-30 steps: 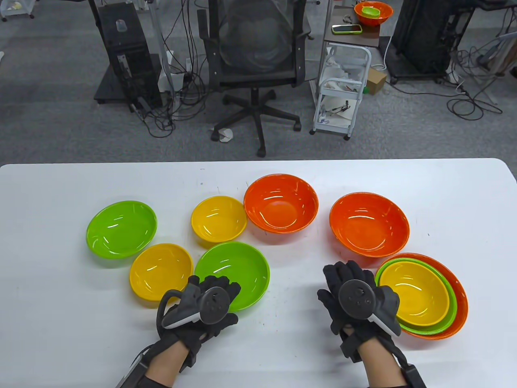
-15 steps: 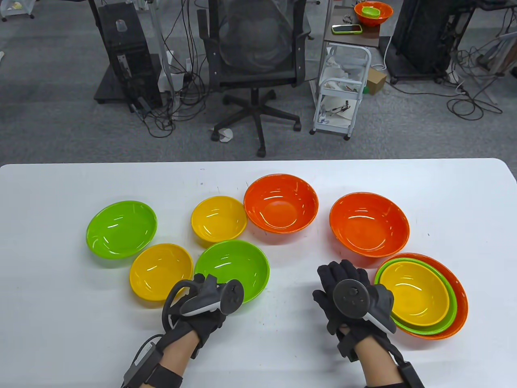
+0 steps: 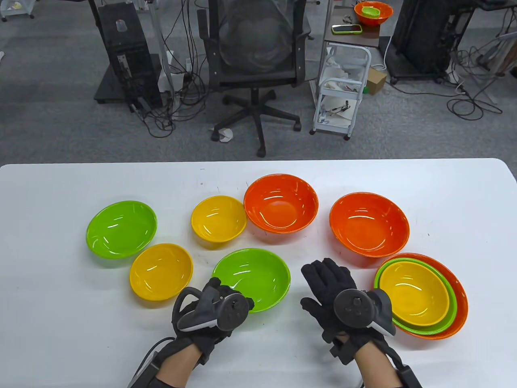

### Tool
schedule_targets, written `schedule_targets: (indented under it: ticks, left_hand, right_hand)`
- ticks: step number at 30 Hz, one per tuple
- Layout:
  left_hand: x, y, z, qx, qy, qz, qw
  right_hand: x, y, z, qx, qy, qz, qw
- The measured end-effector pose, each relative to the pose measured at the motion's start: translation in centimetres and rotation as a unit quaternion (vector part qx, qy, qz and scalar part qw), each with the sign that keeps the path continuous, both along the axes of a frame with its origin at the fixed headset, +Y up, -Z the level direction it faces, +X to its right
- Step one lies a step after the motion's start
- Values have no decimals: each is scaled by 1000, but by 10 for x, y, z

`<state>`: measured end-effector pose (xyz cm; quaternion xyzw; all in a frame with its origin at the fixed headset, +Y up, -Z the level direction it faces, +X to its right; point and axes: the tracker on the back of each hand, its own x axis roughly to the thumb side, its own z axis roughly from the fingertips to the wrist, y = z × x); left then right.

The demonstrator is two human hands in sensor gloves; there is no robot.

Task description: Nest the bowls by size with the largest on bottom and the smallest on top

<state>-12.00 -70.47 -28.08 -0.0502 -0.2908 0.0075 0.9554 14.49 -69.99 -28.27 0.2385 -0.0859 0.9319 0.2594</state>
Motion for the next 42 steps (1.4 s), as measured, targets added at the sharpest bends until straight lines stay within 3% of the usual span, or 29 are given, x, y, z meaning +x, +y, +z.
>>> schedule_targets:
  ticks: [5,13,25,31,42]
  left_hand:
    - [1,3,6,25,-12,22,999]
    - [4,1,7,29,-34,34,998]
    - [6,0,12,31,-48,50,997]
    - [4,1,12,63,-27,33,997]
    - [-24,15,5,45,4,159,986]
  right_hand:
    - [-16,0,6,-2,67,28,997]
    - [-34,-9,6,-11,114,63,991]
    - [-36,-15,4,2,116,77,990]
    - [-40,-12,8,49,116,93,988]
    - [-26,1,0,70,66,105,990]
